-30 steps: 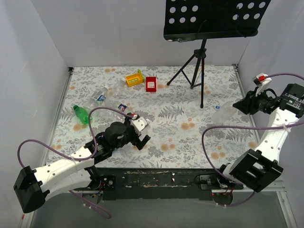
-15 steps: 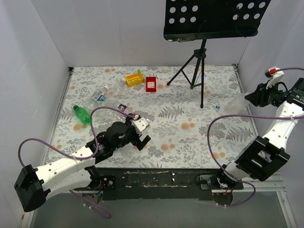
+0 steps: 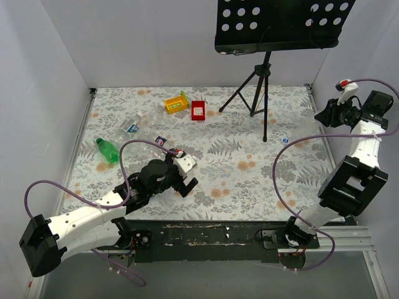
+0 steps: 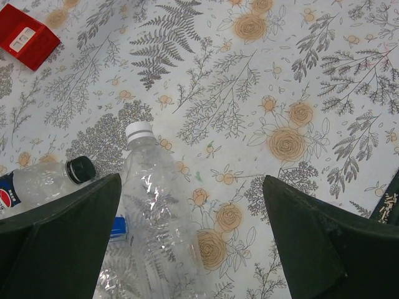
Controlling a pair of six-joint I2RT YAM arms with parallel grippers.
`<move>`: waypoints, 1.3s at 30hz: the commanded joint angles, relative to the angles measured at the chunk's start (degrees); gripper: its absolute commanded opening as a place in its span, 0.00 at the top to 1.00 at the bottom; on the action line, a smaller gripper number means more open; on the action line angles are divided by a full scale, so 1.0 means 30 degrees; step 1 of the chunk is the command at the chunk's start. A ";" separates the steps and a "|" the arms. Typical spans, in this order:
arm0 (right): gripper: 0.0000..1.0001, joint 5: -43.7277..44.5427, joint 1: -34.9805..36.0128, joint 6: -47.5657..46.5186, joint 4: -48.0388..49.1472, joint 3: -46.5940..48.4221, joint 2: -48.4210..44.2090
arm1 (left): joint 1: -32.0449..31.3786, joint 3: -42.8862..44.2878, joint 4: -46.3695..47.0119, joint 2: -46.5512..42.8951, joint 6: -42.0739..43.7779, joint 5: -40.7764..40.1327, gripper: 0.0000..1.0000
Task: Unscrew the bottle caps
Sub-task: Place the plastic bottle at the center of the board.
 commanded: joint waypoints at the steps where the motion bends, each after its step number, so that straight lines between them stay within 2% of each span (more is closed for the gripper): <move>1: 0.97 0.0664 0.0541 0.0890 0.1495 0.1344 0.0886 | 0.0110 0.0006 0.0094 0.0051 0.0257 -0.0321 0.02; 15: 0.93 0.1660 0.1245 0.0773 0.0821 0.1991 0.2295 | 0.0111 -0.0023 0.0182 0.0139 0.0315 -0.0263 0.02; 39: 0.87 0.2012 0.1333 0.0451 0.0030 0.2547 0.2764 | 0.0111 0.0035 0.0123 0.0168 0.0315 -0.0174 0.02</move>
